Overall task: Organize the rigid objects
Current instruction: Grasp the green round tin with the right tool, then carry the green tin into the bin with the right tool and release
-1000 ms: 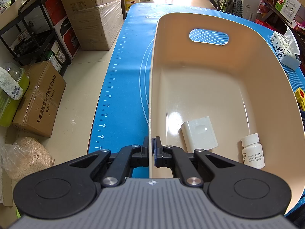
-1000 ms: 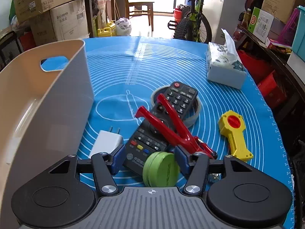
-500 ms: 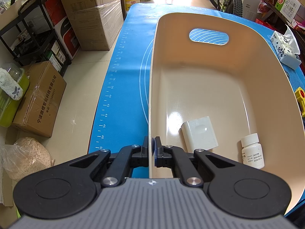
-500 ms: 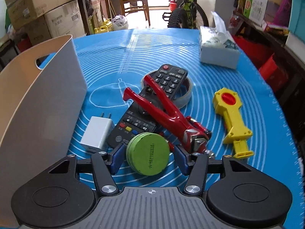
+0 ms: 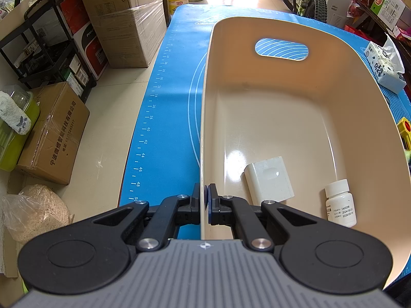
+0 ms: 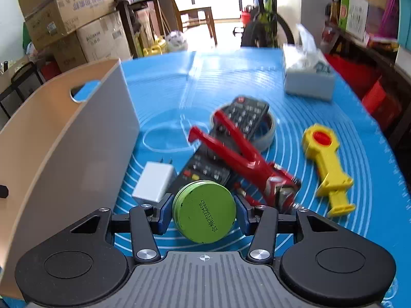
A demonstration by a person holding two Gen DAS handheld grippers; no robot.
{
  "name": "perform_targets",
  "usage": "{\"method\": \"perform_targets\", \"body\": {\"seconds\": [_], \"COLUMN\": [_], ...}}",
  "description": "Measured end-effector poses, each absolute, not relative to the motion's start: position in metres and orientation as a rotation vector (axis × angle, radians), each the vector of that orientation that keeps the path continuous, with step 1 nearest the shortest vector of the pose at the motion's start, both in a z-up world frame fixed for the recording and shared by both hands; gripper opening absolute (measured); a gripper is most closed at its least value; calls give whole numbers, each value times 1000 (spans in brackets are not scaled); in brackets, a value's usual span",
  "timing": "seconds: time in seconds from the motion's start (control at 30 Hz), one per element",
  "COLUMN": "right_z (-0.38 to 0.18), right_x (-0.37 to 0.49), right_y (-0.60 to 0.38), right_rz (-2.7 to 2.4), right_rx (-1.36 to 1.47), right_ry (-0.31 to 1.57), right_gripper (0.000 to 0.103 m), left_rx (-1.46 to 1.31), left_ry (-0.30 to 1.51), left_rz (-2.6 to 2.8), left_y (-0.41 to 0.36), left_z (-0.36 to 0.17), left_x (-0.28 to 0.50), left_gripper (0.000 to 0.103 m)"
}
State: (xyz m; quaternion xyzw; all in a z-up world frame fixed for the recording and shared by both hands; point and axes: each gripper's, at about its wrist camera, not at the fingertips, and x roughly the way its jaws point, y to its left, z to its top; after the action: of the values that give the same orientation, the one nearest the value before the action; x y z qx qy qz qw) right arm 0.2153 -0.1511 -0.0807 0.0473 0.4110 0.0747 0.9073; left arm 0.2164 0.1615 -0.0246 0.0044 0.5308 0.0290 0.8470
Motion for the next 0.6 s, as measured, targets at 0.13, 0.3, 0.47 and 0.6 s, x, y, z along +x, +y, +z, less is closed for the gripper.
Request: {"method": "perform_targets", "body": {"seconds": [0.13, 0.3, 0.47, 0.6], "right_z": [-56, -17, 12, 20], "right_x": [211, 211, 213, 216], "right_y": [-147, -128, -92, -58], "right_rz": [151, 174, 237, 314], "right_rx": [91, 77, 50, 16], "right_ry": [788, 706, 653, 660], "right_gripper": [55, 55, 55, 56], "left_rx": [9, 9, 10, 9], "left_ry": [1119, 1119, 1119, 1119], "left_rz": [61, 61, 61, 61], "left_y": [161, 162, 162, 161], "left_z": [-25, -25, -25, -25], "left_x": [216, 216, 216, 216], "left_gripper": [5, 5, 5, 5]}}
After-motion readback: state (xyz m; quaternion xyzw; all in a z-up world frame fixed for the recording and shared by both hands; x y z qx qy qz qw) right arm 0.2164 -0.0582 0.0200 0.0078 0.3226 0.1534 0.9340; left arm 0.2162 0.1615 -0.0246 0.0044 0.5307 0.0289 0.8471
